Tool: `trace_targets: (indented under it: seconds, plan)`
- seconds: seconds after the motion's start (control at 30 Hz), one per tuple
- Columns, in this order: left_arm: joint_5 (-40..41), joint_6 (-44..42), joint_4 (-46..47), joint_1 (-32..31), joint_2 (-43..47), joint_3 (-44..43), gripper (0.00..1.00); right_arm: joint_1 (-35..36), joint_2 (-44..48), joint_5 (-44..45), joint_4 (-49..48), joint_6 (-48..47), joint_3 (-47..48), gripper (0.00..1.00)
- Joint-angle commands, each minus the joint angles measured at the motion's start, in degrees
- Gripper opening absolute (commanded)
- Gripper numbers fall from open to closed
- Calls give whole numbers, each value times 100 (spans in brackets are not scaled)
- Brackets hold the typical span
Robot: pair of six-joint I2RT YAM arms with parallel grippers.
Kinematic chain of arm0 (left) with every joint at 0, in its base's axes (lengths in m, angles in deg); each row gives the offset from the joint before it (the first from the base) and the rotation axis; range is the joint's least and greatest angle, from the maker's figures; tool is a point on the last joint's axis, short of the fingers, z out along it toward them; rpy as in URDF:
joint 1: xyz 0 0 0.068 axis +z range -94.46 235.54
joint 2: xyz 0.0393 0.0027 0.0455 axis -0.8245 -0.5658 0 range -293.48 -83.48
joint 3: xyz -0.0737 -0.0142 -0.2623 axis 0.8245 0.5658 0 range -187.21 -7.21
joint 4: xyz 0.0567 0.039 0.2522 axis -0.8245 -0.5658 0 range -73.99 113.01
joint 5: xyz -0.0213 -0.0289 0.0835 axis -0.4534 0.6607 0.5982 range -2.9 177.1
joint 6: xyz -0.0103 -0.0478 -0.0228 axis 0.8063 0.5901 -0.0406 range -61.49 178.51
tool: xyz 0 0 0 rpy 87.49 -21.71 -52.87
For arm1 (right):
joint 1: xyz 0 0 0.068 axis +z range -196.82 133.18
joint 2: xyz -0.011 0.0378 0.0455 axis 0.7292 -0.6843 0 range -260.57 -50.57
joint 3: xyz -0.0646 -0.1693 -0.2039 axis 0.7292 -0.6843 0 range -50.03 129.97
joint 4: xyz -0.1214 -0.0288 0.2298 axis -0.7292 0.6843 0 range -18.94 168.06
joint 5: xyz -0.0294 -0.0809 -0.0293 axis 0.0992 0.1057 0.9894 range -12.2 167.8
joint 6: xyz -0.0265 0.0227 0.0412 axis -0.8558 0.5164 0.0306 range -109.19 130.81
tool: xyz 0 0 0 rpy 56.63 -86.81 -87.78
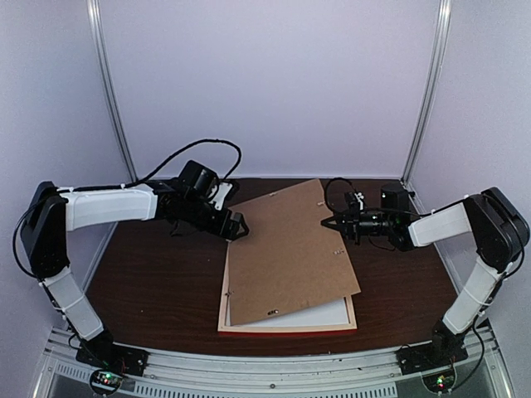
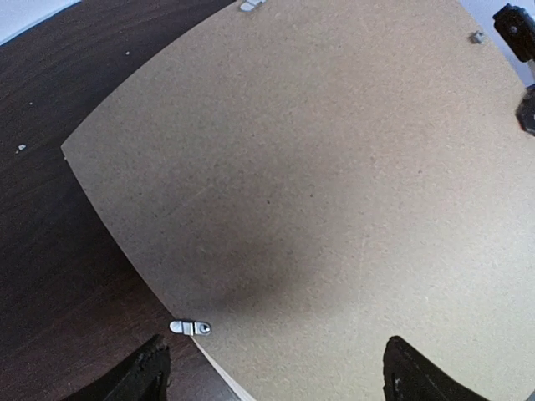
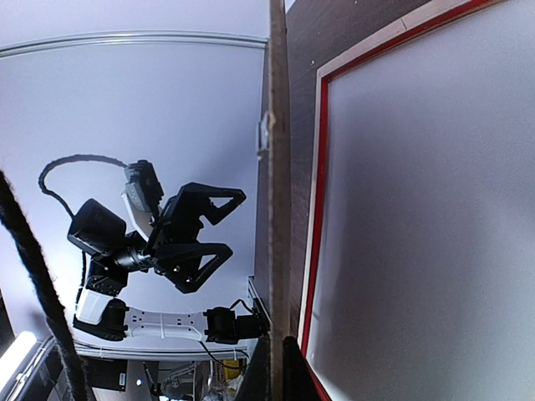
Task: Put the photo into the frame
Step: Press the fastener onto the backboard.
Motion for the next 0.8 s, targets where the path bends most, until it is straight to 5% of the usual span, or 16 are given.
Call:
trace_targets:
  seconds: [0.0,0.77]
  plan:
    - [-255,261,242,40,506,421,89,37,38,-46,-321,12,-3,0]
    - [2,929,535,40,818,1455,90,36,422,225,81,-256,-368,0]
